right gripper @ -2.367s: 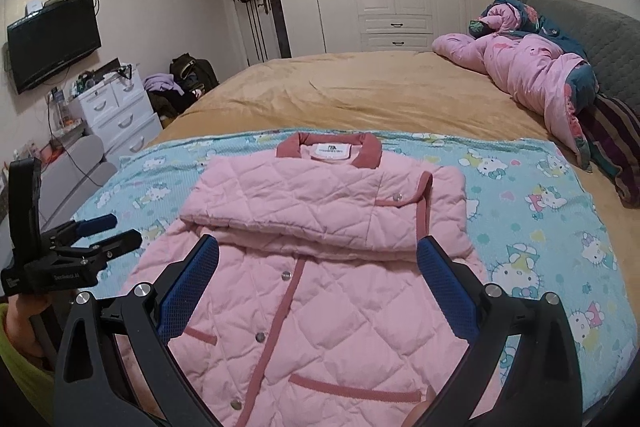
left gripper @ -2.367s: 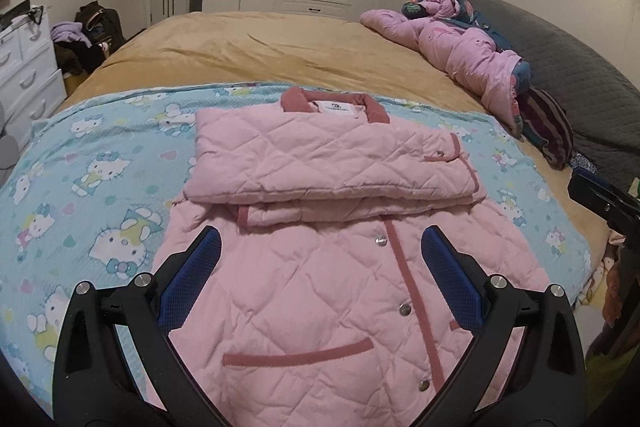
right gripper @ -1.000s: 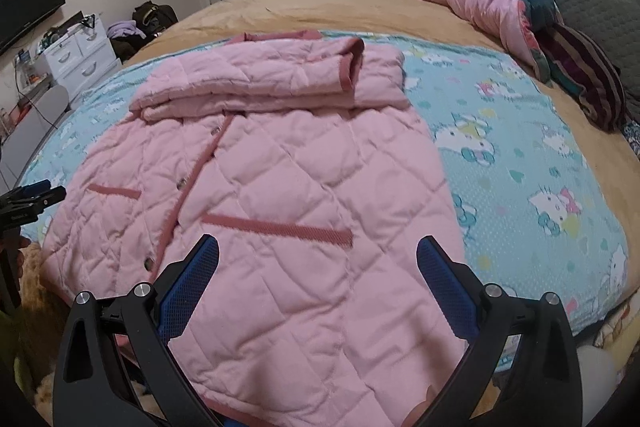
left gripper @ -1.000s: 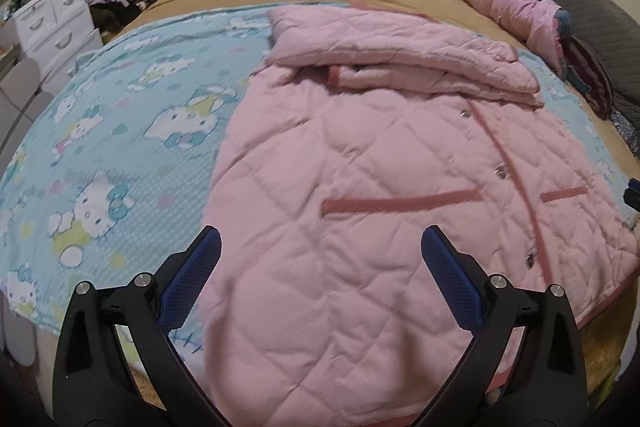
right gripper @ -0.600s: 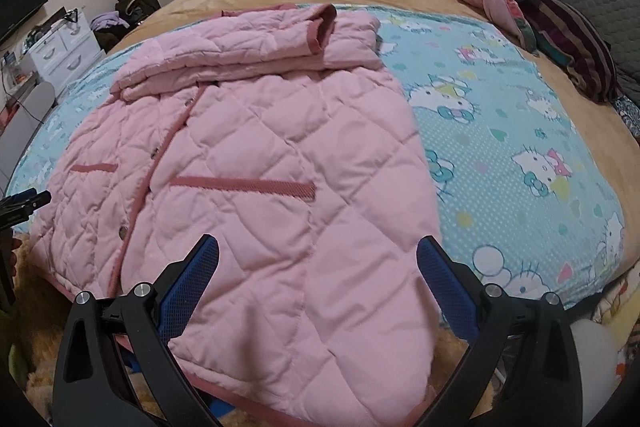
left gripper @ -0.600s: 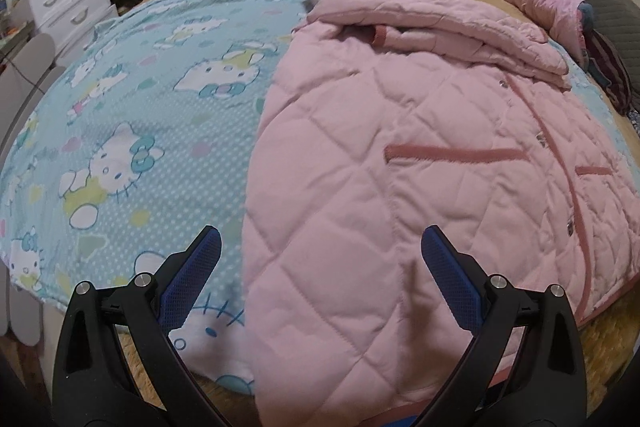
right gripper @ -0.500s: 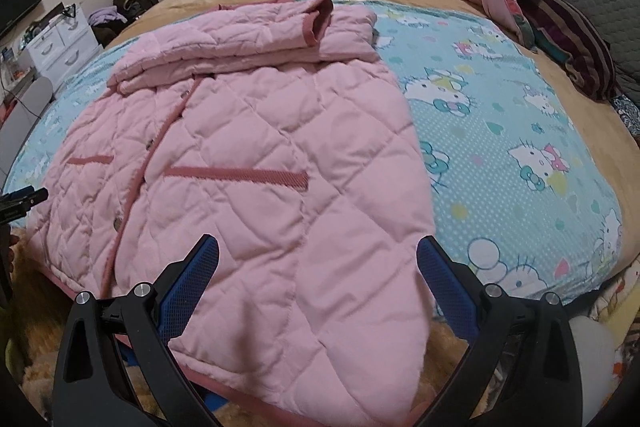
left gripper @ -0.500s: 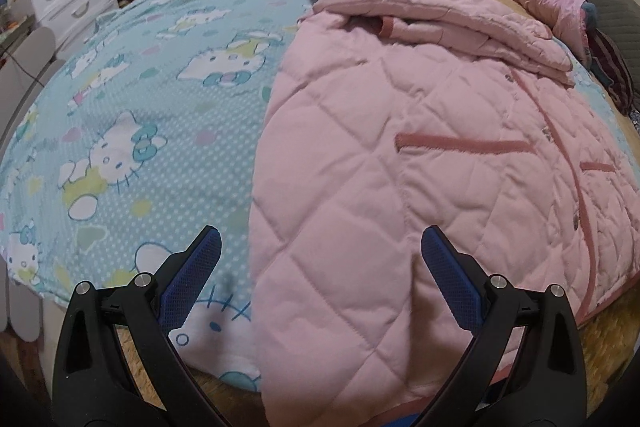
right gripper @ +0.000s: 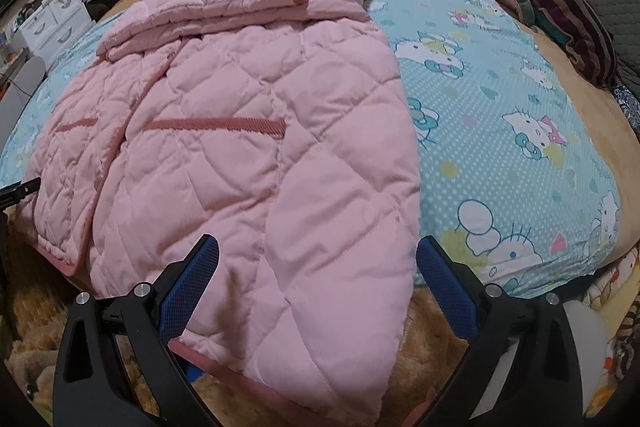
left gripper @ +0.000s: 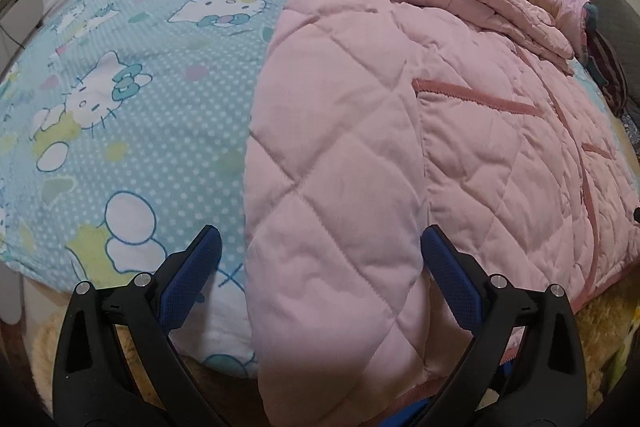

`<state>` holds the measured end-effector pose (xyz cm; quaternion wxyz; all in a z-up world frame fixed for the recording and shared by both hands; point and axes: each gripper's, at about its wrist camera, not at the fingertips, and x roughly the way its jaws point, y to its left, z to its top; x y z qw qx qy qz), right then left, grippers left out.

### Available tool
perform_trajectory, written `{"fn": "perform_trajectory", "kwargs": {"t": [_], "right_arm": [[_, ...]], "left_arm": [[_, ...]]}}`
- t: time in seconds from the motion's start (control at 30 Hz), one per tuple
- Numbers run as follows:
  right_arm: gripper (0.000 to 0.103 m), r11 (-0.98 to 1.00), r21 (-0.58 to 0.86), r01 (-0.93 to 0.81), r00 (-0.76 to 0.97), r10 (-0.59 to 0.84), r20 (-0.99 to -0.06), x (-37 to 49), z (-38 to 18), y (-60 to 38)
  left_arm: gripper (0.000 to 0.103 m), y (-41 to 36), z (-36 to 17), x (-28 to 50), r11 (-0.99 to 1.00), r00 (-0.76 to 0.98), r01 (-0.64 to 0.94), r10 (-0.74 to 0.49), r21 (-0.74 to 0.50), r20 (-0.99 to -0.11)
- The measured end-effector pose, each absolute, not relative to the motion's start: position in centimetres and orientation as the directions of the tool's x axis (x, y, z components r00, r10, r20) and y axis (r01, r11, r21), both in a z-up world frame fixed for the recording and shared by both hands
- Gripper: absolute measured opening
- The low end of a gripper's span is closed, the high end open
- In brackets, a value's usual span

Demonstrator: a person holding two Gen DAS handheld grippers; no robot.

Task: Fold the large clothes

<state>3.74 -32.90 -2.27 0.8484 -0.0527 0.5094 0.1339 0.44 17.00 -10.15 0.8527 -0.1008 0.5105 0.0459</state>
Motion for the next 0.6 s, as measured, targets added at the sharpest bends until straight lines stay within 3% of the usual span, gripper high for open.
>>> {"fn": "perform_trajectory", "kwargs": {"t": [0.27, 0.33, 0.4, 0.43, 0.6], "right_arm": [[0.099, 0.948, 0.048, -0.315, 0.391, 0.175, -0.903, 3.9, -3.1, -33.2], [0.099, 0.945, 0.043, -0.324, 0.378, 0.171, -0.910, 3.8, -3.3, -33.3], [0.099, 0.944, 0.044, -0.328, 0.367, 0.170, -0.915, 3.8, -3.4, -33.4], [0.099, 0.943, 0.049, -0.330, 0.361, 0.174, -0.916, 3.7, -3.5, -33.5], [0.099, 0.933, 0.075, -0.351, 0.323, 0.195, -0.926, 3.3, -3.8, -33.9]], "left_arm": [[0.092, 16.7, -10.6, -0.8, 0.972, 0.470, -0.137, -0.105, -0.189, -0.876], [0.075, 16.3, -10.4, -1.1, 0.971, 0.479, -0.125, -0.123, -0.206, -0.869], [0.067, 16.1, -10.2, -1.2, 0.971, 0.484, -0.120, -0.125, -0.207, -0.866], [0.057, 16.0, -10.1, -1.3, 0.970, 0.489, -0.116, -0.132, -0.214, -0.862], [0.051, 15.8, -9.6, -1.6, 0.972, 0.491, -0.102, -0.137, -0.213, -0.860]]}}
